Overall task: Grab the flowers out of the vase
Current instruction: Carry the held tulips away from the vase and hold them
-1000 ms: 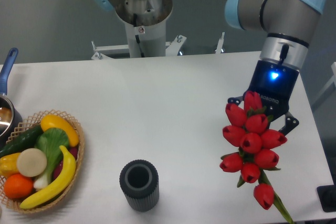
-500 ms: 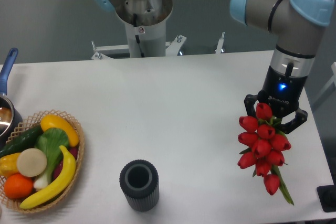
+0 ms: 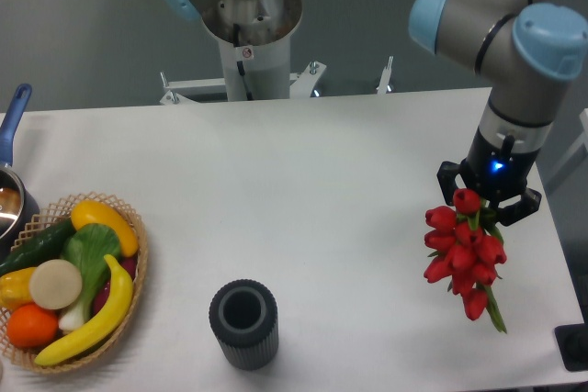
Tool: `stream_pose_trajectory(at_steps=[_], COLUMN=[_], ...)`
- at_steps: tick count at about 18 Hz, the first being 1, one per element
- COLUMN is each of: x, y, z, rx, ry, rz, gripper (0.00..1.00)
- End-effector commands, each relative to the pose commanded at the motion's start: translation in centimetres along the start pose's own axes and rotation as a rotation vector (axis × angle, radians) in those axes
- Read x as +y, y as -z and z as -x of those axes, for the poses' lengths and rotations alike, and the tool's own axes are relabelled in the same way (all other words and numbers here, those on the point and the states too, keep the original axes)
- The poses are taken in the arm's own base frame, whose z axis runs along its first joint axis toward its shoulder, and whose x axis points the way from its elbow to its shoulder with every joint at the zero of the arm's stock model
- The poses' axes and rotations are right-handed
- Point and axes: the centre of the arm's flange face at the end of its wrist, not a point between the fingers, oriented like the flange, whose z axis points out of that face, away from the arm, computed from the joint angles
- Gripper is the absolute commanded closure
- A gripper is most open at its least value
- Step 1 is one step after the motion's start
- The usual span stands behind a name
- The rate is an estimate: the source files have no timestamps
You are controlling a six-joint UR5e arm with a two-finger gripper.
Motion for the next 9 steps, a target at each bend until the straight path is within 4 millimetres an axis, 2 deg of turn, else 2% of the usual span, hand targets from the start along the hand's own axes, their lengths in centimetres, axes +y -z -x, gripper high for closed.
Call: stream_pose_trajectory(at_steps=[4,9], x=[1.2,1.3], y=[-0.9,-2.5], z=[-0.3,-0.6], rx=[0.040,0.070], ry=[-0.021,-0.022], rz=[0.120,0.142], gripper=[1.00,1.00])
